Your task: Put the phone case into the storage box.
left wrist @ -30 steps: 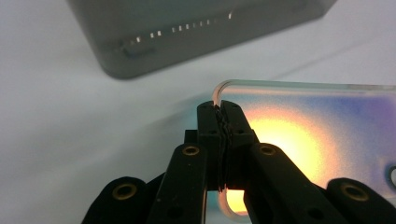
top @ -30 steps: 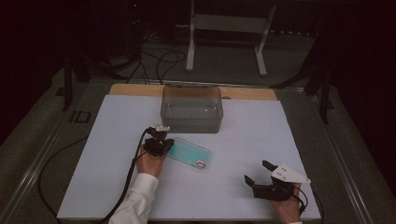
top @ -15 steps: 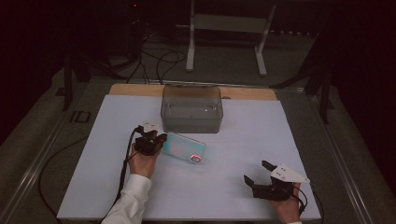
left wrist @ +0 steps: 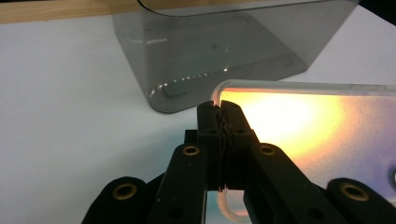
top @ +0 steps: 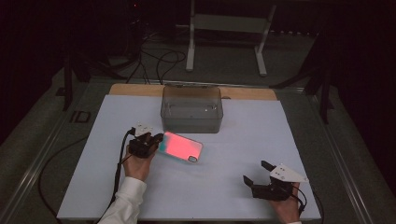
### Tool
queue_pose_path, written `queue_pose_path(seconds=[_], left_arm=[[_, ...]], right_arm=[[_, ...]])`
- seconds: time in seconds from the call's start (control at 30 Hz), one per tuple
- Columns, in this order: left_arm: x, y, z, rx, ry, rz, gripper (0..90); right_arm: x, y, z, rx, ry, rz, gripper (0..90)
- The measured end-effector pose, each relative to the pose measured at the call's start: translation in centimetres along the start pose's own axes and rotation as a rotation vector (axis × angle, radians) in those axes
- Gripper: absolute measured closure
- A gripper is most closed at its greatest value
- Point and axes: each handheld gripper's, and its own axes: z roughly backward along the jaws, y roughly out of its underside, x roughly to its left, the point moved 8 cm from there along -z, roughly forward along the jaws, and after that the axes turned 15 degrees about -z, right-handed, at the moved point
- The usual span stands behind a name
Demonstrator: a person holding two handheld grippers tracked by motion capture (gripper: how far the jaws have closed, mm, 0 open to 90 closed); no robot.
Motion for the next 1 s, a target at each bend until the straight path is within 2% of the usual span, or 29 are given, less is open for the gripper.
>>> queue_pose_path(seconds=[0.17, 0.47, 0.77, 0.83, 1.0], left_arm=[[0.1, -0.3, 0.5, -0.041, 0.01, 0.0, 89.0], [0.3, -1.2, 1.5, -0.104, 0.001, -0.013, 89.0], [0.5, -1.9, 2.1, -0.148, 0.003, -0.049, 89.0], [0.6, -2.1, 2.2, -0.158, 0.001, -0.055, 89.0], [0.6, -2.4, 2.6, -0.175, 0.007, -0.084, 88.9]], right_arm=[[0.1, -0.1, -0.1, 0.001, -0.005, 0.001, 10.0], [0.4, -0.1, -0.2, 0.007, -0.017, 0.0, 9.9], [0.3, -0.7, -0.2, 0.012, -0.018, -0.027, 9.8], [0.5, -1.0, -0.1, 0.018, -0.033, -0.039, 9.8], [1.0, -2.0, -0.1, 0.047, -0.048, -0.023, 8.7]])
